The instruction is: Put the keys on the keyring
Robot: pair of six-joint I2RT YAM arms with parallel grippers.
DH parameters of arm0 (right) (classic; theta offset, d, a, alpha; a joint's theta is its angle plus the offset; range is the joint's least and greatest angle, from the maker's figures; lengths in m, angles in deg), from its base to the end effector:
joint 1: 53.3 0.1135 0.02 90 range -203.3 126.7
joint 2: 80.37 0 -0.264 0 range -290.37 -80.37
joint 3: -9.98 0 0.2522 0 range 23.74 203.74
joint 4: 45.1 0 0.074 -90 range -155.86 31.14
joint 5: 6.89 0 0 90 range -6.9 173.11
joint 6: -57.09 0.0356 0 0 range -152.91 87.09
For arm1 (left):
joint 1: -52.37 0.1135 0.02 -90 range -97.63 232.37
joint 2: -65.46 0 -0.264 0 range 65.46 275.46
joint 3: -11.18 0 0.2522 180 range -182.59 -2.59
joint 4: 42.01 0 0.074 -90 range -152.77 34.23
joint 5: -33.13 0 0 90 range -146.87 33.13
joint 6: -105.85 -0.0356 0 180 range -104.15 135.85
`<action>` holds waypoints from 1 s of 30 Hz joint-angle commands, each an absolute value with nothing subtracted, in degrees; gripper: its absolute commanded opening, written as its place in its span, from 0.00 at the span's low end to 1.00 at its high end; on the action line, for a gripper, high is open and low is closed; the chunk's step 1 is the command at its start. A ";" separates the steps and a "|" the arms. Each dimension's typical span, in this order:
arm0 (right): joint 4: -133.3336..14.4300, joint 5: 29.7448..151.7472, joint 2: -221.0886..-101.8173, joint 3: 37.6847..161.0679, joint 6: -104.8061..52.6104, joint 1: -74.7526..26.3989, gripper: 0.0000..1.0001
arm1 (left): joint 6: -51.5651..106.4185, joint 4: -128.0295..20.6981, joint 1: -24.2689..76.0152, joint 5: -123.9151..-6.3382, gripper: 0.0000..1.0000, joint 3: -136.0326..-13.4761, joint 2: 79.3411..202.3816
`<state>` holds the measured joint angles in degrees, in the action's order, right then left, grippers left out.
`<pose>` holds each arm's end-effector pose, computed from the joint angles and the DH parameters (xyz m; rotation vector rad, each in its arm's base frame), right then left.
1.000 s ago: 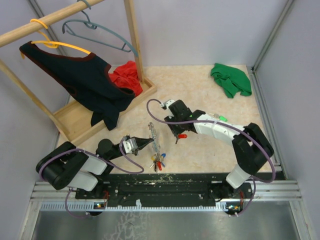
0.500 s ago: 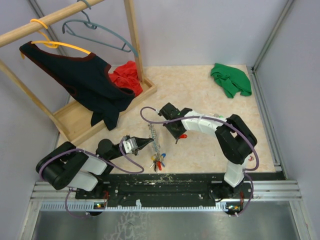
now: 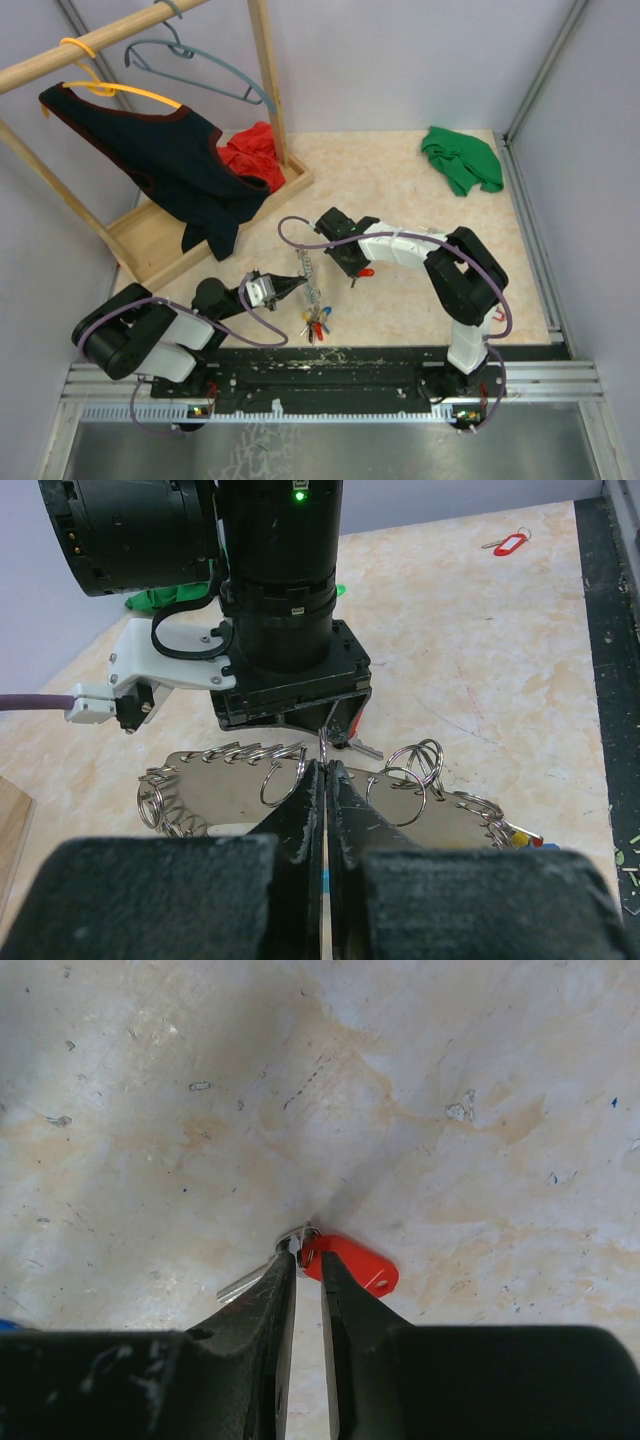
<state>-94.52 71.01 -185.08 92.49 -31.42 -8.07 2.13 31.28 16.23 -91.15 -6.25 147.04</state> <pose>0.2552 0.2467 0.1703 -0.9854 2.5821 -0.0916 0.1444 -0.1303 0.1641 1.0446 1.0509 -0.7394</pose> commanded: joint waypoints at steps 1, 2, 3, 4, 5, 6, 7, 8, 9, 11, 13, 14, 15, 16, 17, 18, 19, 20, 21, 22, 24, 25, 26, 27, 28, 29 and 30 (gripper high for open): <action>-93.84 69.95 -185.40 95.20 -31.59 -7.42 0.16 | 2.73 46.78 16.60 -91.23 0.00 -6.49 147.01; -93.82 69.93 -185.39 95.20 -31.62 -7.42 0.16 | 2.75 46.80 16.60 -91.32 0.00 -6.52 147.08; -93.83 69.91 -185.52 95.20 -31.60 -7.42 0.15 | 2.79 46.75 16.60 -91.40 0.00 -6.48 147.10; -93.84 69.92 -185.61 95.20 -31.59 -7.41 0.15 | 2.78 46.79 16.60 -91.47 0.00 -6.53 147.15; -93.83 69.87 -185.80 95.23 -31.59 -7.42 0.14 | 2.90 46.80 16.60 -91.49 0.00 -6.48 147.12; -93.84 69.77 -185.90 95.27 -31.59 -7.42 0.14 | 2.86 46.84 16.60 -91.56 0.00 -6.51 147.10; -93.84 69.69 -185.95 95.36 -31.57 -7.42 0.14 | 2.79 46.80 16.60 -91.55 0.00 -6.47 147.10; -93.79 69.73 -186.19 95.37 -31.51 -7.42 0.14 | 2.82 46.80 16.60 -91.62 0.00 -6.53 147.15; -93.75 69.73 -186.24 95.42 -31.55 -7.47 0.14 | 2.80 46.82 16.60 -91.69 0.00 -6.54 147.19; -93.67 69.73 -186.43 95.46 -31.45 -7.43 0.14 | 2.88 46.84 16.60 -91.84 0.00 -6.61 147.19; -93.53 69.66 -186.62 95.55 -31.51 -7.44 0.14 | 2.93 46.80 16.60 -91.90 0.00 -6.58 147.31; -93.49 69.65 -186.65 95.50 -31.48 -7.43 0.14 | 2.96 46.77 16.58 -92.02 0.00 -6.60 147.35; -93.37 69.58 -186.70 95.54 -31.43 -7.40 0.14 | 3.01 46.79 16.60 -92.02 0.00 -6.62 147.37; -93.39 69.61 -186.81 95.57 -31.42 -7.42 0.14 | 3.01 46.80 16.55 -92.03 0.00 -6.69 147.41; -93.40 69.58 -186.81 95.63 -31.35 -7.37 0.14 | 3.08 46.80 16.59 -92.10 0.00 -6.71 147.37; -93.40 69.59 -186.95 95.64 -31.33 -7.42 0.14 | 3.07 46.80 16.55 -92.11 0.00 -6.72 147.37; -93.40 69.57 -187.06 95.63 -31.26 -7.42 0.14 | 3.02 46.80 16.59 -92.11 0.00 -6.72 147.37; -93.47 69.65 -187.19 95.62 -31.25 -7.42 0.13 | 3.13 46.80 16.60 -92.15 0.00 -6.67 147.41; -93.55 69.58 -187.23 95.71 -31.24 -7.42 0.13 | 3.16 46.79 16.60 -92.24 0.00 -6.71 147.45; -93.61 69.38 -187.37 95.72 -31.24 -7.42 0.12 | 3.18 46.80 16.60 -92.30 0.00 -6.72 147.46; -93.89 69.04 -187.40 95.72 -31.22 -7.42 0.08 | 3.12 46.78 16.60 -92.33 0.00 -6.67 147.37; -94.06 68.93 -187.37 95.68 -31.16 -7.42 0.07 | 3.19 46.80 16.60 -92.36 0.00 -6.64 147.41; -94.22 68.80 -187.35 95.68 -31.16 -7.42 0.05 | 3.15 46.78 16.60 -92.34 0.00 -6.71 147.37; -94.46 68.77 -187.27 95.64 -31.20 -7.42 0.02 | 3.19 46.80 16.60 -92.37 0.00 -6.71 147.41; -94.61 68.71 -187.14 95.57 -31.24 -7.42 0.00 | 3.18 46.80 16.60 -92.44 0.00 -6.69 147.44; -94.63 68.67 -186.85 95.49 -31.24 -7.40 0.00 | 3.16 46.80 16.58 -92.57 0.00 -6.71 147.46; -94.52 68.71 -186.49 95.23 -31.36 -7.38 0.00 | 3.18 46.78 16.60 -92.67 0.00 -6.78 147.46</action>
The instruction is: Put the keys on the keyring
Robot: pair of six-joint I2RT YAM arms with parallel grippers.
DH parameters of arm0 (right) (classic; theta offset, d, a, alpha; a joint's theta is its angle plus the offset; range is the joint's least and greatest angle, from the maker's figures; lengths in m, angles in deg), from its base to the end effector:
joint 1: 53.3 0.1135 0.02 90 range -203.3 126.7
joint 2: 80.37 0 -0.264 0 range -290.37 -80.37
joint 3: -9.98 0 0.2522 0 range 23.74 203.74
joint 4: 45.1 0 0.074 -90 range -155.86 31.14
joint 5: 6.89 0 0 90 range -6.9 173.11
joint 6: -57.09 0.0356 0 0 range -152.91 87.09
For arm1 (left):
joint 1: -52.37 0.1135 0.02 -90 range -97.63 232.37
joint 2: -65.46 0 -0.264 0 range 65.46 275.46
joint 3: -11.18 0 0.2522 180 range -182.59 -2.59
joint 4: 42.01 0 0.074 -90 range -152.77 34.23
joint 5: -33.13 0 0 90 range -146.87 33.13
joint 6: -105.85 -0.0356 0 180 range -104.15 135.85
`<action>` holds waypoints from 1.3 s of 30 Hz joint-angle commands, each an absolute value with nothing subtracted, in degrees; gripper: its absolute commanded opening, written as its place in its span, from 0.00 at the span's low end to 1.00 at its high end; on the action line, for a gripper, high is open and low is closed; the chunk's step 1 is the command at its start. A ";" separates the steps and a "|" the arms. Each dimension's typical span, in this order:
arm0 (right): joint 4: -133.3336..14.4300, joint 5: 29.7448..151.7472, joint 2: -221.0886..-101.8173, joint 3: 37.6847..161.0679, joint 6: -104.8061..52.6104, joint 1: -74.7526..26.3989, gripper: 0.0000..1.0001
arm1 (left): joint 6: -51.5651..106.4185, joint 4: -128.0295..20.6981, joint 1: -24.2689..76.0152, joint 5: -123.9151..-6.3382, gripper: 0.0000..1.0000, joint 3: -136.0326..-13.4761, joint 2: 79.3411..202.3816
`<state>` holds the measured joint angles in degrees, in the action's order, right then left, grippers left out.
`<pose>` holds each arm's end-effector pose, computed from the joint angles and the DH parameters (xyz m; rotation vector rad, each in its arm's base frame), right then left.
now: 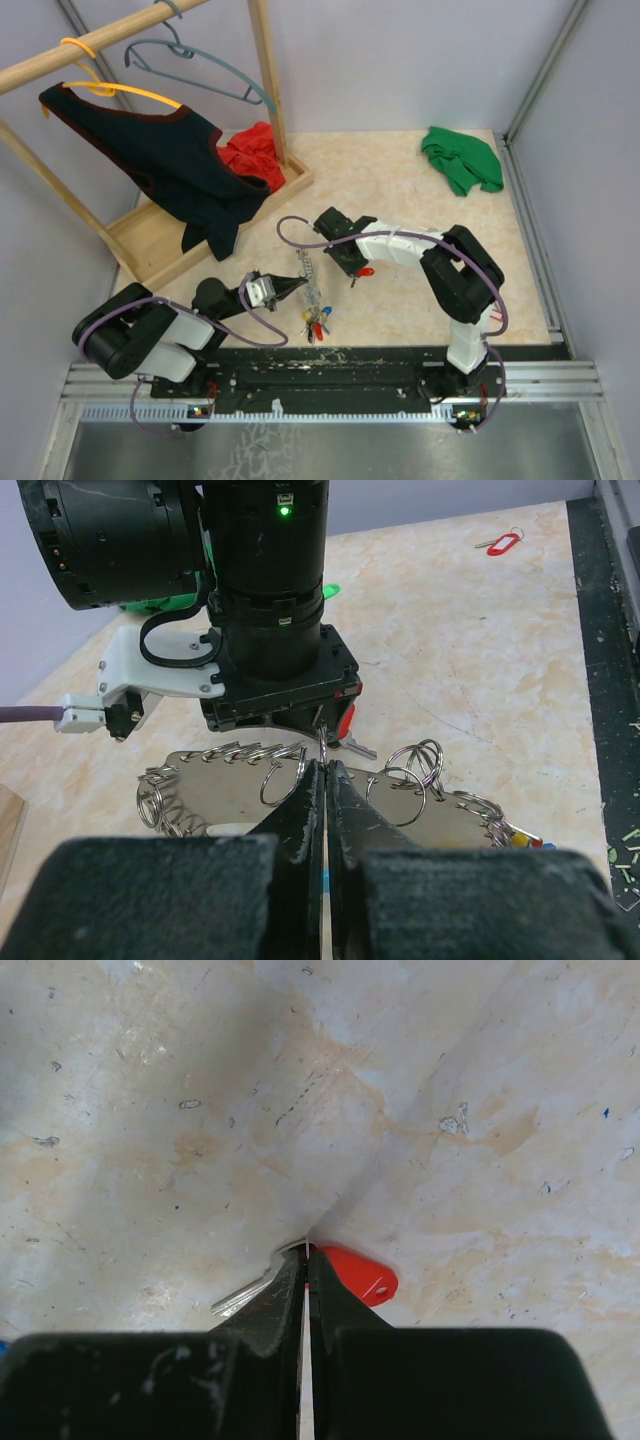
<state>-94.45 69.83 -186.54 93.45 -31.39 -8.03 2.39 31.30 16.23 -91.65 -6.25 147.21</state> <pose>0.2589 0.2498 0.1664 -0.9816 2.5812 -0.1218 0.1442 -0.1304 0.1636 1.0496 1.0520 -0.7496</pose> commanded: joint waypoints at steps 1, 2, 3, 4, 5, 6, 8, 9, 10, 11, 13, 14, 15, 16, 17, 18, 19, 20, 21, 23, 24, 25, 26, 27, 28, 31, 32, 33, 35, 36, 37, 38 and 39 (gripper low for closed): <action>-94.21 69.04 -185.61 94.94 -31.60 -7.42 0.00 | 3.20 46.80 16.60 -92.83 0.00 -6.76 147.46; -93.76 69.50 -184.71 94.42 -31.92 -7.42 0.00 | 3.22 46.84 16.59 -92.94 0.00 -6.71 147.39; -93.22 70.12 -183.66 93.87 -32.45 -7.45 0.00 | 3.12 46.80 16.60 -92.98 0.00 -6.72 147.36; -92.65 70.88 -182.47 93.31 -33.33 -7.43 0.00 | 3.18 46.80 16.58 -92.99 0.00 -6.65 147.29; -91.99 71.77 -181.16 92.57 -34.39 -7.43 0.00 | 3.04 46.80 16.60 -92.88 0.00 -6.52 147.14; -91.20 72.87 -179.67 91.77 -35.56 -7.42 0.00 | 3.07 46.80 16.60 -92.66 0.00 -6.42 146.97; -88.94 75.87 -176.26 89.61 -38.39 -7.42 0.00 | 3.33 46.82 16.60 -92.15 0.00 -6.30 146.80; -87.49 77.03 -173.72 88.32 -40.00 -7.42 0.00 | 3.41 46.81 16.60 -92.14 0.00 -6.28 146.80; -85.99 78.18 -171.45 86.91 -41.07 -7.45 0.00 | 3.57 46.80 16.60 -92.19 0.00 -6.27 146.83; -84.54 79.48 -169.47 85.60 -42.06 -7.38 0.00 | 3.78 46.80 16.60 -92.27 0.00 -6.33 146.80; -82.22 82.53 -165.74 83.14 -44.15 -7.43 0.00 | 4.00 46.80 16.60 -92.51 0.00 -6.32 146.93; -80.68 83.61 -163.95 81.82 -45.20 -7.42 0.00 | 4.13 46.80 16.65 -92.61 0.00 -6.36 147.05; -79.61 85.40 -162.33 80.57 -46.25 -7.42 0.00 | 4.15 46.80 16.68 -92.63 0.00 -6.41 147.14; -78.81 87.47 -160.76 79.66 -47.22 -7.42 0.00 | 4.17 46.80 16.69 -92.76 0.00 -6.38 147.25; -77.98 88.78 -159.28 78.48 -47.92 -7.41 0.00 | 4.26 46.80 16.72 -92.94 0.00 -6.44 147.40; -76.45 89.46 -157.78 77.55 -48.28 -7.43 0.00 | 4.41 46.80 16.89 -93.12 0.00 -6.51 147.49; -75.35 90.19 -156.12 76.81 -48.58 -7.42 0.00 | 4.65 46.80 17.01 -93.51 0.00 -6.54 147.54; -74.51 91.20 -155.05 76.00 -49.04 -7.45 0.00 | 4.87 46.80 17.16 -93.78 0.00 -6.53 147.54; -73.56 92.30 -154.01 75.27 -49.60 -7.43 0.00 | 4.97 46.80 17.40 -94.11 0.00 -6.54 147.48; -71.52 95.10 -152.12 73.61 -50.62 -7.42 0.00 | 5.55 46.81 18.11 -95.06 0.00 -6.52 147.37; -70.62 96.74 -151.30 72.86 -51.07 -7.42 0.00 | 5.84 46.80 18.55 -95.62 0.00 -6.54 147.37; -70.00 98.61 -150.51 72.05 -51.73 -7.45 0.00 | 6.33 46.84 19.17 -96.26 0.00 -6.54 147.30; -69.31 100.69 -149.72 71.23 -52.57 -7.43 0.00 | 6.76 46.80 19.76 -97.30 0.00 -6.54 147.24; -68.33 102.85 -148.67 70.08 -53.33 -7.43 0.00 | 7.05 46.80 20.43 -98.32 0.00 -6.60 147.20; -66.98 104.95 -147.70 69.02 -53.28 -7.45 0.00 | 7.46 46.84 20.89 -99.43 0.00 -6.66 147.14; -66.13 108.21 -145.05 68.12 -54.48 -7.42 0.00 | 8.28 46.80 21.88 -102.26 0.00 -6.95 147.02; -66.16 109.29 -144.42 68.02 -55.35 -7.44 0.00 | 8.47 46.80 22.13 -103.11 0.00 -7.10 147.09; -66.00 110.52 -143.90 67.85 -56.62 -7.45 0.00 | 8.72 46.80 22.31 -103.92 0.00 -7.20 147.23; -65.88 112.17 -143.64 67.84 -58.97 -7.44 0.00 | 8.80 46.80 22.60 -105.46 0.00 -7.53 147.49; -66.14 112.86 -143.96 68.03 -60.12 -7.42 0.00 | 8.77 46.80 22.66 -106.00 0.00 -7.72 147.63; -66.41 113.47 -144.50 68.22 -61.08 -7.42 0.00 | 8.76 46.75 22.62 -106.52 0.00 -7.86 147.68; -66.61 114.15 -145.14 68.55 -61.82 -7.42 0.00 | 8.68 46.79 22.66 -107.15 0.00 -7.95 147.65; -66.91 114.88 -145.89 68.99 -62.51 -7.42 0.00 | 8.58 46.80 22.72 -107.62 0.00 -8.05 147.64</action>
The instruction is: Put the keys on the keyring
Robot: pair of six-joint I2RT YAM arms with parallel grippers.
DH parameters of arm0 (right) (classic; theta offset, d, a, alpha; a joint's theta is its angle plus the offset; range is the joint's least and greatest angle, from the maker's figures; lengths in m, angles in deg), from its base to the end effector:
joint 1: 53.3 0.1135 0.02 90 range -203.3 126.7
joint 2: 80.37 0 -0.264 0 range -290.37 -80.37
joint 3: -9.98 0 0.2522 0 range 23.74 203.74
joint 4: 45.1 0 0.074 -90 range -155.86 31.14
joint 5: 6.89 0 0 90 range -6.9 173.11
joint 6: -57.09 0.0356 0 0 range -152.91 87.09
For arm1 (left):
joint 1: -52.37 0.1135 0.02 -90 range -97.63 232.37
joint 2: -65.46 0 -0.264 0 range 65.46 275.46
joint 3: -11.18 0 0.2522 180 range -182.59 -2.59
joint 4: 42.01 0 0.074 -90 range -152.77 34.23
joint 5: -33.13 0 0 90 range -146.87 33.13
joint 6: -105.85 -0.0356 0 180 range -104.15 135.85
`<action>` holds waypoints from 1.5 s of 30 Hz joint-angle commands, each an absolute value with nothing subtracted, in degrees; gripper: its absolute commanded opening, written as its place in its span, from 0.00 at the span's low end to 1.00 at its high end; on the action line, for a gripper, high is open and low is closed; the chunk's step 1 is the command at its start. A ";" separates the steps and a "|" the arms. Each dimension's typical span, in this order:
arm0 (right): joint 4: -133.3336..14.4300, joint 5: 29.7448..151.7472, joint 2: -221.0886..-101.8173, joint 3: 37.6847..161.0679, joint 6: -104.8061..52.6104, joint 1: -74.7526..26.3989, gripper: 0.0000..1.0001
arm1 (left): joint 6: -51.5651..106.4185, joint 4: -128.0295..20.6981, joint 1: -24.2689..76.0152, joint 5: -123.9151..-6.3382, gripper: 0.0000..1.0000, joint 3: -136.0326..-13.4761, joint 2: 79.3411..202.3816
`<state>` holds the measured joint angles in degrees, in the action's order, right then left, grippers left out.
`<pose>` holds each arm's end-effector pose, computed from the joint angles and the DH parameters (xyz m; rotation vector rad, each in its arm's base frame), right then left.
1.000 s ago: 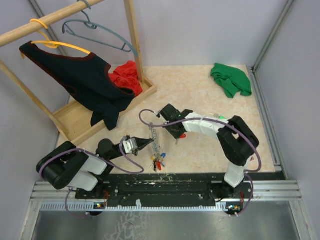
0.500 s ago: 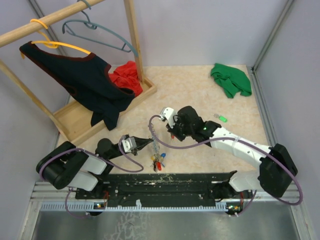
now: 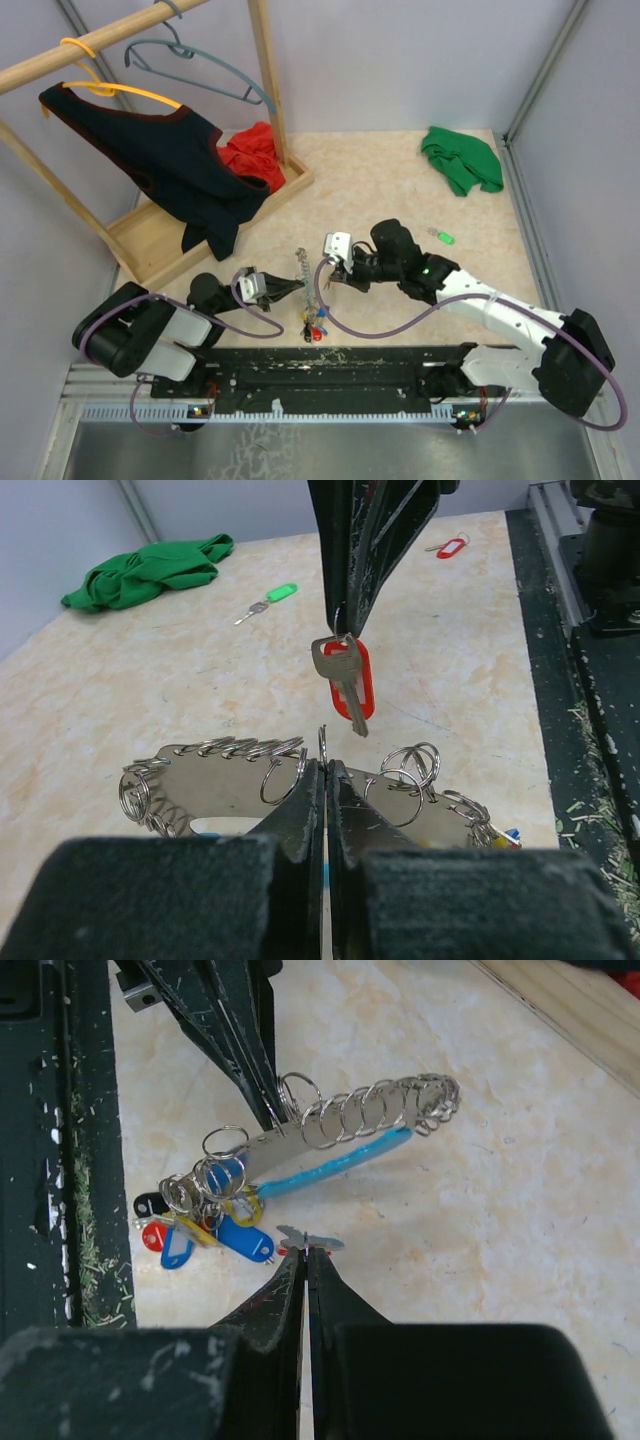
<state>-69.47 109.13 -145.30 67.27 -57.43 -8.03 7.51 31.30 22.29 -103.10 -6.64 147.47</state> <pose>0.1634 0.1872 0.2629 -1.4403 1.5889 0.6958 0.1520 -0.1177 0.1635 1.0915 1.0610 -0.8717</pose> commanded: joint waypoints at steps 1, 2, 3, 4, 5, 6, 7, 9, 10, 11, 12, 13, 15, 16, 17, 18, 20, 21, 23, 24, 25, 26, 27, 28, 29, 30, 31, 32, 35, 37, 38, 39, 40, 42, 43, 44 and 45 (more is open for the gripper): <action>-67.02 115.75 -146.63 69.34 -63.12 -7.42 0.00 | 8.59 46.80 22.74 -108.05 0.00 -8.11 147.59; -66.83 116.55 -147.29 69.51 -63.54 -7.42 0.00 | 8.61 46.81 22.75 -108.39 0.00 -8.17 147.55; -66.39 117.18 -147.72 69.61 -64.12 -7.38 0.00 | 8.61 46.80 22.75 -108.71 0.00 -8.13 147.48; -65.81 117.53 -148.05 69.58 -64.53 -7.25 0.00 | 8.56 46.80 22.82 -108.98 0.00 -8.22 147.46; -65.23 117.82 -148.31 69.49 -64.98 -6.90 0.00 | 8.63 46.80 22.79 -109.25 0.00 -8.22 147.48; -64.60 117.90 -148.54 69.45 -65.46 -6.69 0.00 | 8.56 46.80 22.77 -109.47 0.00 -8.29 147.46; -64.19 118.14 -148.88 69.38 -65.99 -6.56 0.00 | 8.55 46.80 22.83 -109.66 0.00 -8.34 147.46; -63.58 118.60 -149.74 69.56 -66.95 -6.18 0.00 | 8.67 46.81 22.81 -110.29 0.00 -8.59 147.56; -63.40 118.61 -150.11 69.61 -67.49 -5.92 0.00 | 8.75 46.80 22.84 -110.69 0.00 -8.74 147.62; -63.03 118.61 -150.51 69.62 -67.88 -5.67 0.00 | 8.87 46.76 22.83 -111.00 0.00 -8.84 147.65; -62.47 118.72 -150.86 69.67 -68.28 -5.36 0.00 | 9.06 46.76 22.80 -111.33 0.00 -8.94 147.76; -62.21 118.70 -151.12 69.75 -68.62 -5.09 0.00 | 9.08 46.73 22.84 -111.45 0.00 -8.97 147.80; -61.48 118.73 -151.56 69.71 -68.86 -4.86 0.00 | 9.17 46.77 22.76 -111.69 0.00 -9.08 147.81; -61.22 118.79 -151.83 69.71 -69.05 -4.87 0.00 | 9.21 46.81 22.82 -111.97 0.00 -9.09 147.81; -61.05 118.87 -152.17 69.75 -69.18 -4.88 0.00 | 9.42 46.80 22.77 -112.16 0.00 -9.22 147.81; -60.91 118.89 -152.44 69.84 -69.22 -4.81 0.00 | 9.57 46.79 22.83 -112.36 0.00 -9.27 147.85; -60.62 119.16 -152.93 69.97 -69.37 -4.87 0.00 | 9.74 46.75 22.80 -112.73 0.00 -9.42 148.04; -60.38 119.39 -153.02 69.97 -69.38 -4.83 0.00 | 9.83 46.74 22.84 -112.86 0.00 -9.50 148.13; -60.21 119.97 -153.14 70.05 -69.51 -4.77 0.00 | 9.89 46.72 22.83 -113.13 0.00 -9.68 148.31; -60.22 120.08 -153.19 70.14 -69.56 -4.72 0.00 | 9.97 46.71 22.81 -113.16 0.00 -9.68 148.38; -60.25 120.18 -153.24 70.21 -69.61 -4.71 0.00 | 9.97 46.76 22.84 -113.26 0.00 -9.71 148.46; -60.40 120.31 -153.31 70.28 -69.67 -4.70 0.00 | 10.04 46.78 22.80 -113.29 0.00 -9.85 148.51; -60.53 120.49 -153.45 70.32 -69.74 -4.69 0.00 | 10.08 46.72 22.81 -113.29 0.00 -9.88 148.58; -60.48 120.47 -153.41 70.26 -69.81 -4.63 0.00 | 10.13 46.72 22.79 -113.37 0.00 -9.91 148.60; -60.49 120.46 -153.41 70.19 -69.87 -4.69 0.00 | 10.10 46.72 22.80 -113.39 0.00 -9.92 148.70; -60.37 120.46 -153.38 70.15 -69.89 -4.70 0.00 | 10.07 46.77 22.78 -113.31 0.00 -9.95 148.73; -60.33 120.54 -153.26 70.15 -69.88 -4.70 0.00 | 10.10 46.72 22.83 -113.37 0.00 -9.97 148.79; -60.16 120.62 -153.19 70.15 -69.84 -4.70 0.00 | 10.13 46.72 22.76 -113.44 0.00 -9.93 148.82; -60.08 121.10 -153.19 70.18 -69.97 -4.56 0.00 | 10.22 46.73 22.81 -113.69 0.00 -10.05 148.94; -60.06 121.18 -153.14 70.24 -69.96 -4.56 0.00 | 10.24 46.72 22.82 -113.74 0.00 -10.06 148.95; -60.04 121.23 -153.11 70.28 -69.92 -4.61 0.00 | 10.27 46.71 22.76 -113.81 0.00 -10.07 148.95; -60.08 121.37 -153.11 70.33 -69.95 -4.61 0.00 | 10.35 46.71 22.75 -113.89 0.00 -10.21 148.93; -60.12 121.60 -153.12 70.40 -69.98 -4.59 0.00 | 10.44 46.73 22.78 -113.90 0.00 -10.21 148.95; -60.22 121.75 -153.06 70.56 -69.99 -4.52 0.00 | 10.44 46.71 22.81 -113.98 0.00 -10.18 149.04; -60.22 121.86 -153.06 70.54 -69.96 -4.44 0.00 | 10.47 46.71 22.84 -114.07 0.00 -10.21 149.04; -60.26 121.99 -152.99 70.56 -69.92 -4.43 0.00 | 10.48 46.71 22.76 -114.04 0.00 -10.16 149.04; -60.39 122.07 -152.97 70.65 -69.92 -4.39 0.00 | 10.53 46.73 22.81 -114.08 0.00 -10.26 149.00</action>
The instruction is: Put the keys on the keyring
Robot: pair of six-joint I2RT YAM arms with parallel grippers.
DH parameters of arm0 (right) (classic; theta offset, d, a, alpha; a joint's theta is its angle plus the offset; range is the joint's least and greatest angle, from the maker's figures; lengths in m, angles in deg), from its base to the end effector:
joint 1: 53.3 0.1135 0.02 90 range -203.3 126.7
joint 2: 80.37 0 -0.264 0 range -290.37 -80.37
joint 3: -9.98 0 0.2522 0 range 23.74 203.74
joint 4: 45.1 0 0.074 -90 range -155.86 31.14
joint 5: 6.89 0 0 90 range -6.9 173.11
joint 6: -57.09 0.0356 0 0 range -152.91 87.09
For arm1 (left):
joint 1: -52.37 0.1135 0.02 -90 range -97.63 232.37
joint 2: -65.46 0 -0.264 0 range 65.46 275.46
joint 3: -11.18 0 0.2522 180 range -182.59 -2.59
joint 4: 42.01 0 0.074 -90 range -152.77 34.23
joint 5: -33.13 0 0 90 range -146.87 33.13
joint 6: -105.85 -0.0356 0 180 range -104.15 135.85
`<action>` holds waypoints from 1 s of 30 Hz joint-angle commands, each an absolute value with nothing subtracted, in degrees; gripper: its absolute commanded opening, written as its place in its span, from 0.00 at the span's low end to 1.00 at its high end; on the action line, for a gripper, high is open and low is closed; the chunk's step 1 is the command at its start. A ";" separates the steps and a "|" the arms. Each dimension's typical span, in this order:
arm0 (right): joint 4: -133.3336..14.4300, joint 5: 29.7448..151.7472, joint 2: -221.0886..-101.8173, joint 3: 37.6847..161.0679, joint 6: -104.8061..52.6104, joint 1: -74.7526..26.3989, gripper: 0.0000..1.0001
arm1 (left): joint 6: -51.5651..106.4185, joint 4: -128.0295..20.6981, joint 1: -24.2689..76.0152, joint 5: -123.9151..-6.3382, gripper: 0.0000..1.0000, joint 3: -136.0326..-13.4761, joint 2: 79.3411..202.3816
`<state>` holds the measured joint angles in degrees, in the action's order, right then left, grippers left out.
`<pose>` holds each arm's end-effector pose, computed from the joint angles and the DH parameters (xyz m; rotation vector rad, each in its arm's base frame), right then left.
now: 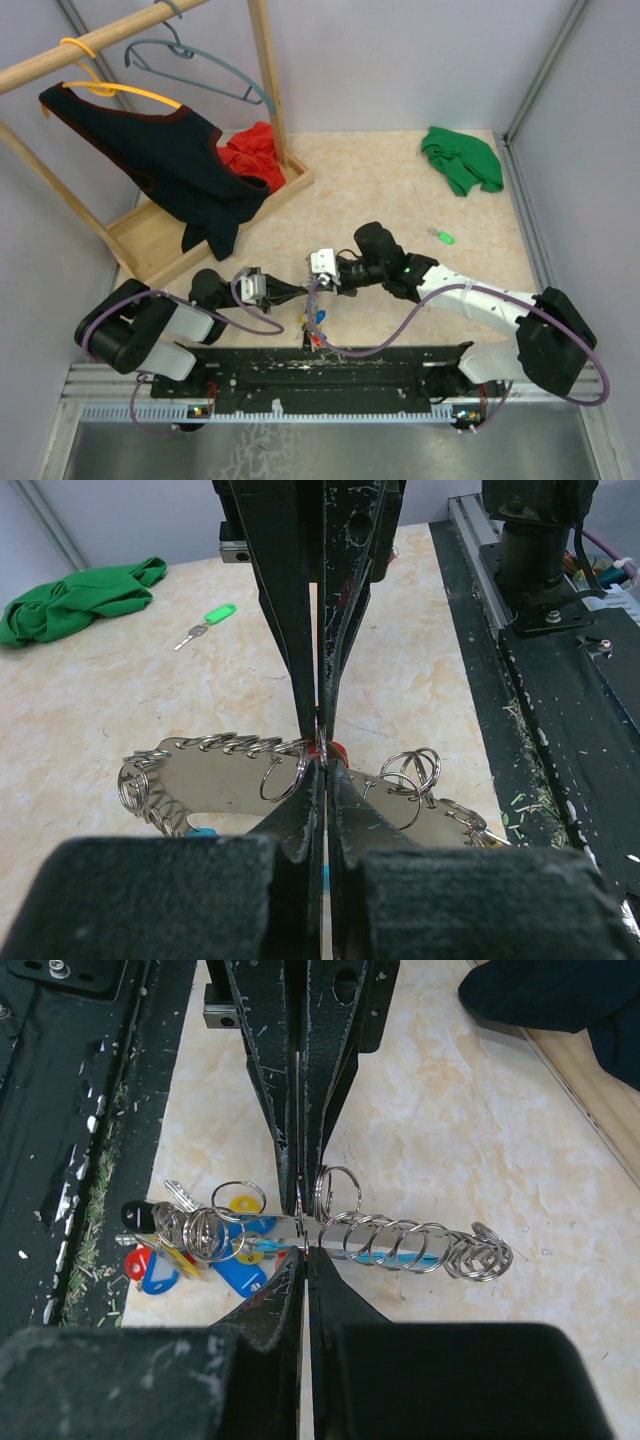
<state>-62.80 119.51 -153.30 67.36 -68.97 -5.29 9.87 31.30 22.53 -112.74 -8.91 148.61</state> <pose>0.1658 0.2158 0.2420 -1.6788 1.3067 0.8027 0.1547 -0.1227 0.1675 1.1962 0.9926 -1.0056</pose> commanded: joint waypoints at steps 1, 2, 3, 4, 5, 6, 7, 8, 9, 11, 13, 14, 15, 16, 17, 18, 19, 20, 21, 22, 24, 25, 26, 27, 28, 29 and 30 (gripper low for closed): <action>-60.54 122.19 -153.01 70.75 -70.07 -4.39 0.00 | 10.49 46.71 22.84 -114.08 0.00 -10.19 148.96; -60.72 122.29 -153.02 70.81 -70.15 -4.35 0.00 | 10.51 46.80 22.80 -114.08 0.00 -10.15 148.95; -61.04 122.07 -153.01 70.89 -70.17 -4.35 0.00 | 10.53 46.72 22.84 -114.08 0.00 -10.14 148.95; -61.32 121.59 -152.93 70.89 -70.11 -4.30 0.00 | 10.49 46.71 22.79 -114.16 0.00 -10.15 148.91; -61.51 120.84 -152.76 70.79 -70.10 -4.34 0.00 | 10.43 46.76 22.79 -113.97 0.00 -10.15 148.82; -61.66 120.05 -152.53 70.53 -70.06 -4.35 0.00 | 10.37 46.76 22.84 -113.91 0.00 -10.03 148.77; -61.78 119.42 -152.28 70.15 -69.86 -4.35 0.00 | 10.26 46.78 22.77 -113.84 0.00 -9.98 148.71; -62.00 118.85 -152.03 70.01 -69.71 -4.35 0.00 | 10.19 46.80 22.82 -113.82 0.00 -9.91 148.60; -62.33 118.33 -151.84 69.90 -69.60 -4.35 0.00 | 10.08 46.72 22.84 -113.82 0.00 -9.83 148.61; -62.91 117.74 -151.53 69.84 -69.36 -4.34 0.00 | 10.04 46.75 22.83 -113.86 0.00 -9.88 148.60; -63.14 117.00 -151.28 69.80 -69.06 -4.35 0.00 | 9.97 46.77 22.82 -113.84 0.00 -9.84 148.60; -63.25 116.82 -151.22 69.73 -68.96 -4.35 0.00 | 9.89 46.80 22.80 -113.73 0.00 -9.88 148.53; -63.18 116.82 -151.03 69.65 -68.96 -4.35 0.00 | 9.91 46.78 22.81 -113.73 0.00 -9.80 148.51; -63.17 117.10 -150.96 69.62 -68.97 -4.33 0.00 | 9.90 46.74 22.84 -113.75 0.00 -9.77 148.51; -63.09 117.64 -150.83 69.62 -68.95 -4.32 0.00 | 9.90 46.79 22.84 -113.67 0.00 -9.78 148.51; -63.14 118.13 -150.78 69.62 -68.95 -4.35 0.00 | 9.81 46.79 22.84 -113.57 0.00 -9.79 148.51; -63.15 118.51 -150.77 69.62 -69.02 -4.30 0.00 | 9.72 46.79 22.84 -113.56 0.00 -9.79 148.51; -63.20 118.85 -150.67 69.54 -69.18 -4.33 0.00 | 9.70 46.83 22.84 -113.49 0.00 -9.66 148.43; -63.12 119.14 -150.62 69.47 -69.35 -4.35 0.00 | 9.70 46.79 22.83 -113.38 0.00 -9.64 148.38; -63.05 119.40 -150.53 69.40 -69.31 -4.35 0.00 | 9.69 46.79 22.83 -113.46 0.00 -9.65 148.34; -62.93 120.16 -150.35 69.31 -69.43 -4.35 0.00 | 9.74 46.75 22.83 -113.44 0.00 -9.70 148.33; -62.90 120.53 -150.33 69.36 -69.35 -4.35 0.00 | 9.72 46.78 22.80 -113.42 0.00 -9.68 148.33; -63.01 120.81 -150.32 69.47 -69.36 -4.33 0.00 | 9.70 46.76 22.84 -113.51 0.00 -9.62 148.34; -63.03 121.02 -150.41 69.53 -69.41 -4.31 0.00 | 9.67 46.79 22.82 -113.48 0.00 -9.65 148.34; -63.08 121.13 -150.47 69.68 -69.47 -4.33 0.00 | 9.72 46.72 22.84 -113.52 0.00 -9.69 148.34; -63.15 121.22 -150.58 69.79 -69.53 -4.35 0.00 | 9.73 46.75 22.81 -113.55 0.00 -9.65 148.35; -63.21 121.38 -150.72 69.80 -69.56 -4.35 0.00 | 9.75 46.76 22.83 -113.51 0.00 -9.62 148.34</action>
